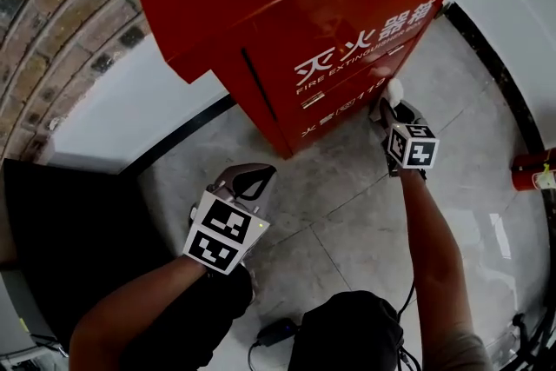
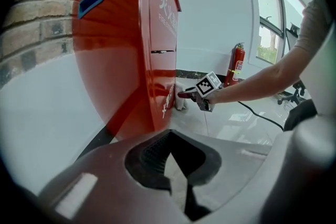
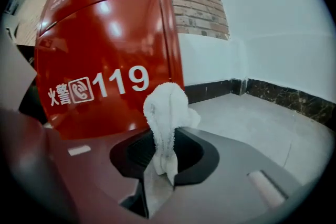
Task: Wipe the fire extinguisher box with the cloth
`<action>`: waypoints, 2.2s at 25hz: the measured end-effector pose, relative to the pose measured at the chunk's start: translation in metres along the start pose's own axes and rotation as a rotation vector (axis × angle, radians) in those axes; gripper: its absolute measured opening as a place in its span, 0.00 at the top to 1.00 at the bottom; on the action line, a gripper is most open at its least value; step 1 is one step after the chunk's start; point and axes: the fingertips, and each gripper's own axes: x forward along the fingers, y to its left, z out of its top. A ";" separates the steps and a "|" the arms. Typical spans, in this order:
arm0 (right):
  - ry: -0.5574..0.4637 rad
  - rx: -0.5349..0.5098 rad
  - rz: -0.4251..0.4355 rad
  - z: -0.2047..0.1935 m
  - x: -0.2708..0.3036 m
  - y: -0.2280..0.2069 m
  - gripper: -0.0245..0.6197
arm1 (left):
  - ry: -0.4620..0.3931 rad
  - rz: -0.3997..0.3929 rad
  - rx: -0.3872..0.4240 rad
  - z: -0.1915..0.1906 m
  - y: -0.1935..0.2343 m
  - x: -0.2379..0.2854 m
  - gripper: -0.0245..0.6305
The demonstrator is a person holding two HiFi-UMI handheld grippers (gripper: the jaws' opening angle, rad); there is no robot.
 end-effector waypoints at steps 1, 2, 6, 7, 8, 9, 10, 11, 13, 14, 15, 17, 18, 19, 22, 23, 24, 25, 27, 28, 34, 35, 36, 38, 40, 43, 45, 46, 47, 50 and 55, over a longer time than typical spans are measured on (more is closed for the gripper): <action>0.003 -0.019 0.031 -0.003 -0.002 0.011 0.80 | 0.004 0.007 -0.002 -0.001 0.003 -0.002 0.96; 0.005 -0.032 0.062 -0.005 -0.005 0.024 0.80 | 0.006 0.014 -0.004 -0.001 0.006 -0.004 0.96; 0.022 -0.056 0.191 -0.014 -0.021 0.085 0.80 | 0.011 0.025 0.013 0.000 0.011 -0.009 0.96; 0.026 -0.065 0.226 -0.016 -0.025 0.102 0.80 | 0.014 0.027 0.016 -0.001 0.011 -0.010 0.96; 0.027 -0.076 0.261 -0.018 -0.030 0.119 0.80 | 0.017 0.028 0.016 -0.002 0.011 -0.011 0.96; 0.028 -0.089 0.296 -0.019 -0.034 0.136 0.80 | 0.018 0.029 0.016 -0.003 0.010 -0.012 0.96; 0.029 -0.102 0.329 -0.020 -0.038 0.151 0.80 | 0.019 0.029 0.016 -0.004 0.009 -0.012 0.96; 0.031 -0.114 0.360 -0.022 -0.042 0.167 0.80 | 0.022 0.029 0.018 -0.006 0.008 -0.013 0.96; 0.038 -0.138 0.417 -0.026 -0.049 0.196 0.80 | 0.026 0.030 0.023 -0.009 0.008 -0.016 0.96; 0.041 -0.147 0.442 -0.028 -0.052 0.209 0.80 | 0.026 0.033 0.020 -0.010 0.009 -0.018 0.96; 0.045 -0.155 0.465 -0.030 -0.055 0.221 0.80 | 0.024 0.038 0.012 -0.012 0.011 -0.020 0.96; 0.050 -0.169 0.511 -0.033 -0.060 0.242 0.80 | 0.019 0.055 -0.011 -0.015 0.016 -0.026 0.96; 0.052 -0.174 0.533 -0.034 -0.062 0.251 0.80 | 0.016 0.065 -0.022 -0.017 0.019 -0.030 0.96; 0.054 -0.177 0.554 -0.034 -0.064 0.260 0.80 | 0.015 0.076 -0.032 -0.019 0.022 -0.034 0.96; 0.068 -0.195 0.637 -0.036 -0.074 0.286 0.80 | 0.010 0.104 -0.048 -0.023 0.032 -0.044 0.96; 0.071 -0.217 0.681 -0.035 -0.079 0.296 0.80 | 0.009 0.112 -0.046 -0.023 0.035 -0.048 0.96; 0.067 -0.245 0.729 -0.032 -0.085 0.308 0.80 | 0.008 0.122 -0.044 -0.022 0.039 -0.051 0.96; 0.055 -0.267 0.773 -0.026 -0.091 0.320 0.80 | 0.003 0.133 -0.045 -0.019 0.044 -0.055 0.96; 0.014 -0.272 0.844 -0.006 -0.103 0.341 0.80 | -0.013 0.161 -0.053 -0.012 0.054 -0.064 0.96; -0.010 -0.266 0.871 0.005 -0.110 0.350 0.80 | -0.024 0.176 -0.058 -0.007 0.059 -0.069 0.96; -0.129 -0.321 0.937 0.085 -0.174 0.364 0.80 | -0.131 0.231 -0.079 0.045 0.086 -0.114 0.96; -0.148 -0.335 0.934 0.101 -0.184 0.360 0.80 | -0.150 0.236 -0.076 0.056 0.089 -0.123 0.96; -0.163 -0.354 0.926 0.117 -0.192 0.356 0.80 | -0.167 0.235 -0.074 0.067 0.090 -0.131 0.96; -0.183 -0.389 0.900 0.146 -0.207 0.347 0.80 | -0.196 0.206 -0.085 0.089 0.086 -0.143 0.96; -0.199 -0.415 0.868 0.170 -0.218 0.340 0.80 | -0.220 0.137 -0.105 0.107 0.073 -0.152 0.96; -0.209 -0.430 0.834 0.194 -0.226 0.337 0.79 | -0.239 0.010 -0.069 0.126 0.043 -0.169 0.92; -0.206 -0.448 0.833 0.202 -0.231 0.338 0.79 | -0.235 -0.049 -0.011 0.133 0.026 -0.181 0.79; -0.201 -0.467 0.841 0.204 -0.233 0.338 0.79 | -0.235 -0.073 0.017 0.136 0.020 -0.186 0.72; -0.196 -0.491 0.859 0.204 -0.237 0.339 0.79 | -0.237 -0.097 0.040 0.138 0.013 -0.190 0.65; -0.188 -0.562 0.961 0.202 -0.254 0.344 0.79 | -0.237 -0.174 0.111 0.143 -0.007 -0.193 0.57; -0.185 -0.579 1.095 0.199 -0.266 0.351 0.79 | -0.274 -0.277 0.198 0.141 -0.029 -0.191 0.64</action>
